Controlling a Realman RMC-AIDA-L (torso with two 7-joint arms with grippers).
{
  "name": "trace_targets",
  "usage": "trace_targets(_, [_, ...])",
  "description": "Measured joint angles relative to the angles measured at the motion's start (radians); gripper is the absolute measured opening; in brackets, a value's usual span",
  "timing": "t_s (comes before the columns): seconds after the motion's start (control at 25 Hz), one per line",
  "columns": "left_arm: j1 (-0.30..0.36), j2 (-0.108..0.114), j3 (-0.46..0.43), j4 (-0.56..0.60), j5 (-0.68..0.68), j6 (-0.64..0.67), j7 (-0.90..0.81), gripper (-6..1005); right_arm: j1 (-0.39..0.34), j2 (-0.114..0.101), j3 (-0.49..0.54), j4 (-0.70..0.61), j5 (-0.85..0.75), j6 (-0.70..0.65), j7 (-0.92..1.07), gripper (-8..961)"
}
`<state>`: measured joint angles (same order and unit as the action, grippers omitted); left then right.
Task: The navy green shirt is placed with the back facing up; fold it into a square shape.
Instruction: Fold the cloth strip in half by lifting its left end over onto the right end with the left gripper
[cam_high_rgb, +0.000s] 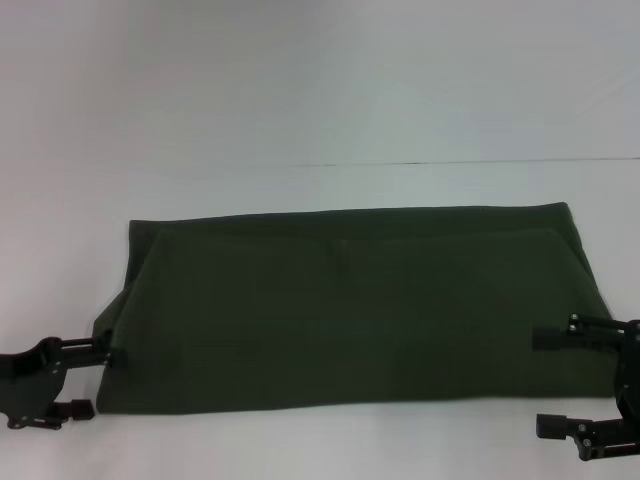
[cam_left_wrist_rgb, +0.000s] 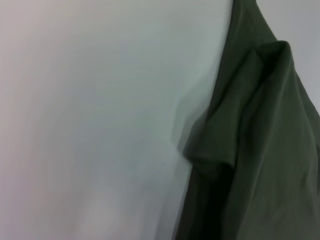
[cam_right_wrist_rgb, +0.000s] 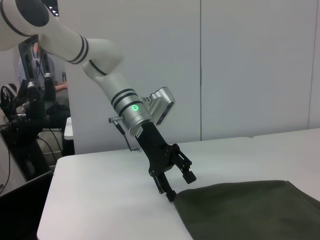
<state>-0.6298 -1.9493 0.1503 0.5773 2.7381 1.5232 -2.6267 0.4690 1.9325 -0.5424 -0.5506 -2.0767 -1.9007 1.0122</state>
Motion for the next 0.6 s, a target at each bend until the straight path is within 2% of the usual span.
trace_targets(0.6, [-0.008,-0.002,0.008,-0.039,0.000,-0.044,-0.025,905,-0.004,0.000,0.007,0.000,0.000,-0.003,0.002,914])
